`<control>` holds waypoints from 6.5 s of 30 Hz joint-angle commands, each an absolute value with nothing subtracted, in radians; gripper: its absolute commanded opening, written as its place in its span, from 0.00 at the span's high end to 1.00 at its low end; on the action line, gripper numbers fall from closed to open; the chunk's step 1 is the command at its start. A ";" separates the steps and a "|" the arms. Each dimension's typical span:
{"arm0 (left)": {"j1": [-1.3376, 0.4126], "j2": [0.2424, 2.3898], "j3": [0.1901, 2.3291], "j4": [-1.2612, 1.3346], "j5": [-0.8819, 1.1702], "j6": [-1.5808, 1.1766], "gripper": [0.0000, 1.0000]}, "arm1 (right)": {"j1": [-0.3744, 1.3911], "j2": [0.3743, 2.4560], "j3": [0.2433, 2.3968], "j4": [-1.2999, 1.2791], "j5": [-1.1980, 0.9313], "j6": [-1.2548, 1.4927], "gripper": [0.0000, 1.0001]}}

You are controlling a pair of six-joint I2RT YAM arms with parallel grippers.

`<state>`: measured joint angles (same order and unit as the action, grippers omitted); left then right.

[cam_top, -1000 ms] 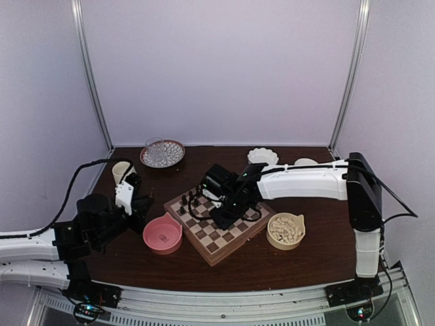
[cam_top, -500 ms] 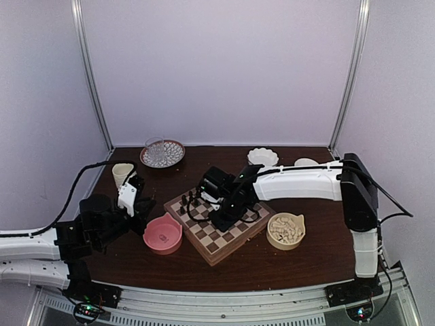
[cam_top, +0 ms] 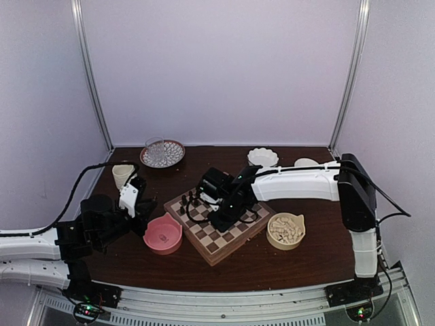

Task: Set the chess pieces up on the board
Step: Pick up the pawn from the chessboard, then place the pawn on the chessboard, then adjust the pawn on the chessboard.

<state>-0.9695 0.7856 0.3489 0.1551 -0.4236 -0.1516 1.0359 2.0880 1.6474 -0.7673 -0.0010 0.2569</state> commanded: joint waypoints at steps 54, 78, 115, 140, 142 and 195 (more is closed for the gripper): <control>-0.965 0.771 0.372 0.115 -0.349 -0.156 1.00 | 0.938 2.371 2.043 -0.611 0.093 0.153 0.96; -0.964 0.799 0.379 0.118 -0.341 -0.152 1.00 | 0.931 2.391 2.074 -0.629 0.068 0.147 0.82; -0.964 0.798 0.387 0.108 -0.343 -0.148 1.00 | 0.971 1.920 1.547 -0.258 -0.042 -0.160 0.69; -0.964 0.754 0.381 0.071 -0.452 -0.198 1.00 | 0.959 2.064 1.590 -0.426 -0.026 -1.064 0.56; -0.965 0.755 0.380 0.071 -0.455 -0.196 1.00 | 0.960 2.088 1.611 -0.424 -0.021 -1.070 0.56; -0.962 0.733 0.376 0.055 -0.506 -0.214 1.00 | 0.930 2.358 1.856 -0.476 0.139 -1.265 0.67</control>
<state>-0.9676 0.7383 0.3553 0.0322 -0.4953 -0.2039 0.9367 2.3184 1.8469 -0.4290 0.1272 -1.2537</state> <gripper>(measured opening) 0.137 0.334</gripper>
